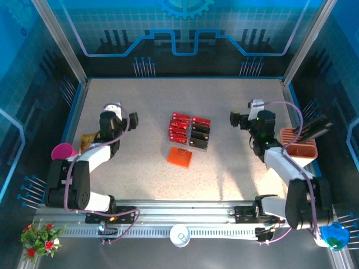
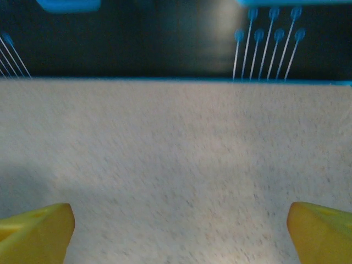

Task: Put the credit cards into the card holder

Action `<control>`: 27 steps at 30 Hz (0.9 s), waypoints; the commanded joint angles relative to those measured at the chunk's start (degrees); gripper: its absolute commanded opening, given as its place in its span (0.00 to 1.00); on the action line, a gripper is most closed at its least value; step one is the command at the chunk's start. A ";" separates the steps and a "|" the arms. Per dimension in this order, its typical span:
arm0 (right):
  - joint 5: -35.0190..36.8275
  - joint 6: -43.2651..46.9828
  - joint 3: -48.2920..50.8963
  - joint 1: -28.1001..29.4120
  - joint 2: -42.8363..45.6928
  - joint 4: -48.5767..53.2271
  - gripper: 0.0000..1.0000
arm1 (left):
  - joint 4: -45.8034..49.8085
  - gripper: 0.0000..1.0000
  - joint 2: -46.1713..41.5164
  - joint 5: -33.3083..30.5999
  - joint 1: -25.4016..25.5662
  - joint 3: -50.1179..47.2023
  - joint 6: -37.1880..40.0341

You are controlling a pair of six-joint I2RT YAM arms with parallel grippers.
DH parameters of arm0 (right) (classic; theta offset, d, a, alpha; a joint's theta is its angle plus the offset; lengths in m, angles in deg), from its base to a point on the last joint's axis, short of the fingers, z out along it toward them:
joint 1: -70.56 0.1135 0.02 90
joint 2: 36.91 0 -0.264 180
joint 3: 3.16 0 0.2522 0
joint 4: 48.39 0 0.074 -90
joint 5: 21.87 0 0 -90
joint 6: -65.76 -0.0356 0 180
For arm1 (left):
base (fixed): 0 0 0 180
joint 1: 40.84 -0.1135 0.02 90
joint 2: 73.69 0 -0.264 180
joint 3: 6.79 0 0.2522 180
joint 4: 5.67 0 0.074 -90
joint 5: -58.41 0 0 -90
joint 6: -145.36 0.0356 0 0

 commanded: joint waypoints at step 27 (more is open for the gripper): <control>-1.44 -16.32 -8.17 24.58 -2.61 53.03 0.77 | 46.22 0.99 -1.89 -1.15 23.18 8.76 -19.47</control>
